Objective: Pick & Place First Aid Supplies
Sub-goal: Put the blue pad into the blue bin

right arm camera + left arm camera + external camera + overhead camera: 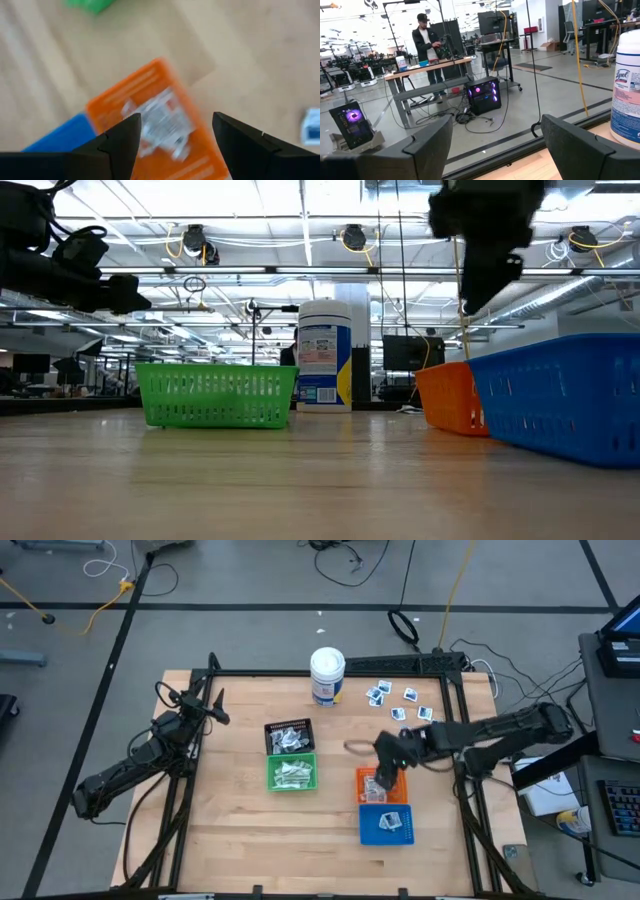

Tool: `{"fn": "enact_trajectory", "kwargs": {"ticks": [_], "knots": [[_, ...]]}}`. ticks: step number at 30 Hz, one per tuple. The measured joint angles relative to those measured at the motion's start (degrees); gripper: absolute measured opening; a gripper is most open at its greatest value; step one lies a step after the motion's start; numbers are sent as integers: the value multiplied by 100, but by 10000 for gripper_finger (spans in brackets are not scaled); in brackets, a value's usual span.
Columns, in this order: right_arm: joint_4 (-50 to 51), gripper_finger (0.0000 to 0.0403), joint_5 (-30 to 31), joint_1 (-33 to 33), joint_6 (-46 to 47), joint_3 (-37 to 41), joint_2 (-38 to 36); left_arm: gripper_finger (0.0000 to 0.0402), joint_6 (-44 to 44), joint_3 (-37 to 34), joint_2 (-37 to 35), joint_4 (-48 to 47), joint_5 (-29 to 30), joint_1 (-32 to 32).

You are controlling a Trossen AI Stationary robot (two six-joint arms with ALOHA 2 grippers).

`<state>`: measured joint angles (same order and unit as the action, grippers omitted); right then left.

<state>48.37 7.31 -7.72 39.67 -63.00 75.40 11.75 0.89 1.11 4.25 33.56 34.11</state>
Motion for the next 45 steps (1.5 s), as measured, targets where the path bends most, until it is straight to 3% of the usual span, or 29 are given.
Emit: {"fn": "enact_trajectory", "kwargs": {"ticks": [8,16,24,37,45], "knots": [[-382,238,7,1702,-875,0,2,305,0,0,1,0,2,-2],[-724,234,13,3440,-936,0,4,306,0,0,0,0,2,-1],[-1284,232,11,4749,-1239,0,139,306,0,0,1,0,2,-1],[-1852,227,-6,5592,-1254,-27,1133,305,0,0,2,0,2,-1],[-1821,226,-110,5838,-1348,-546,1785,306,0,0,2,-1,2,0]]}}
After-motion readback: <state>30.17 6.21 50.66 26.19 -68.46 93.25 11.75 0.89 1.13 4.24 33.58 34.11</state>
